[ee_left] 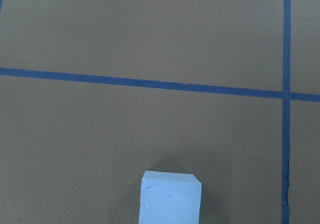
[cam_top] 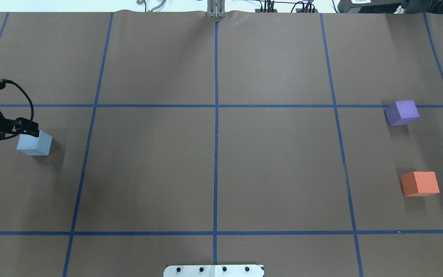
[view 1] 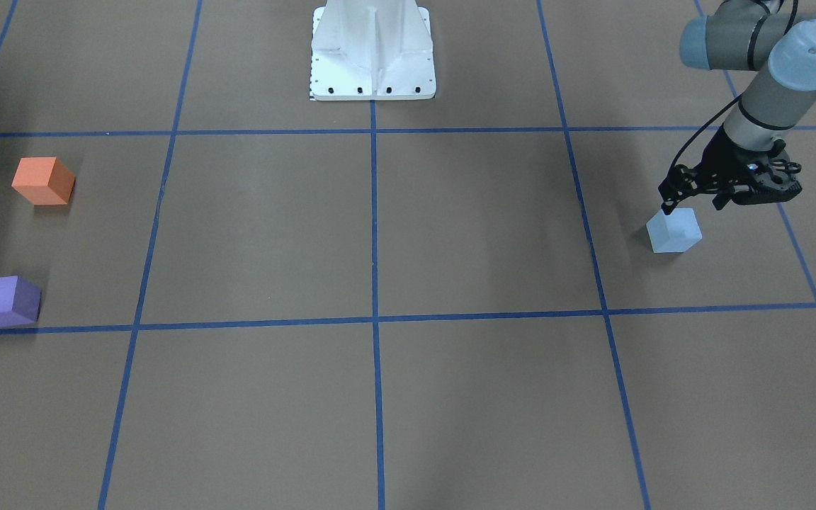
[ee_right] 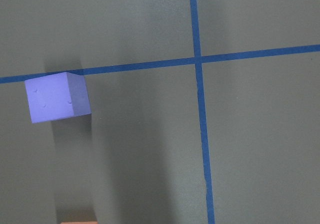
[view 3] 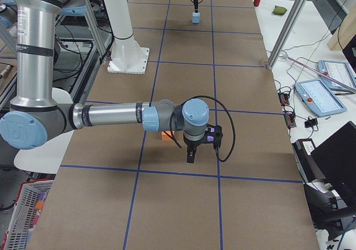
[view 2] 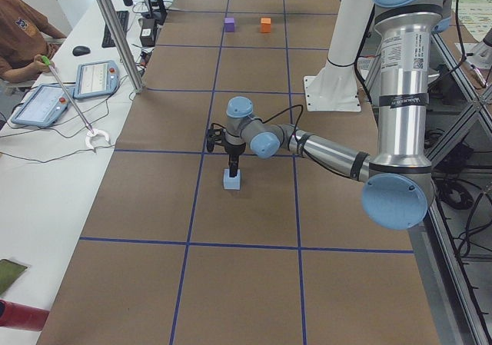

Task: Place blue block between orange and purple blocks
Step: 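Lower the left gripper onto the light blue cube and close it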

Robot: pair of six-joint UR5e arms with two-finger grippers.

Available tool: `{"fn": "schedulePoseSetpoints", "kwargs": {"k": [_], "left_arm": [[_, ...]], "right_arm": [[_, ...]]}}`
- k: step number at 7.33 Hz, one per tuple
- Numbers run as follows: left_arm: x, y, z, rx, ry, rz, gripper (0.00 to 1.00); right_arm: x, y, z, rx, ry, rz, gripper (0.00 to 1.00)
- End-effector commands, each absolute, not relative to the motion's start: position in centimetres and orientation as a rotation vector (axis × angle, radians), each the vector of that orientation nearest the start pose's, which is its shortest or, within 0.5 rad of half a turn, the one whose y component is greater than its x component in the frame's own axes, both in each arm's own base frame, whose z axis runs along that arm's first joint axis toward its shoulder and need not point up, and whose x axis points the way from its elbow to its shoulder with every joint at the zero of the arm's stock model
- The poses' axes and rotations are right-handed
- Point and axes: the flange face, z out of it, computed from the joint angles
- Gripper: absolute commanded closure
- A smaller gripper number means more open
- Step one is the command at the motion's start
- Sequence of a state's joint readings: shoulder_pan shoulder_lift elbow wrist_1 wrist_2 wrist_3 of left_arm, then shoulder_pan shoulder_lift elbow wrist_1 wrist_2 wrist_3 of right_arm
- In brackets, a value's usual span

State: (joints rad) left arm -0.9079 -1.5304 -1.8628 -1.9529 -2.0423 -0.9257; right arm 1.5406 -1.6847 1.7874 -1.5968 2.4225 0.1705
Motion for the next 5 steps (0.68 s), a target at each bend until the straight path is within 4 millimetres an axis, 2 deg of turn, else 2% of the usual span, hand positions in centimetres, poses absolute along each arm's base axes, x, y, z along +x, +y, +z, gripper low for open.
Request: {"fn": "schedulePoseSetpoints", "kwargs": {"k": [1,4,5], "left_arm": [[24.4,-44.3,51.6,0.105,0.741,-0.047,0.0],[25.0,-44.9,54.1,0.091,0.714,-0.005,0.0],[25.1,-45.0,54.0,0.09,0.716,-0.005,0.0]], "right_arm": [[4.4,-44.9,60.1,-0.011,-0.853,0.096,0.0],[4.4,-44.7,60.2,-0.016,-0.854,0.098,0.0],[4.4,-44.7,60.3,-0.017,-0.852,0.098,0.0]]}}
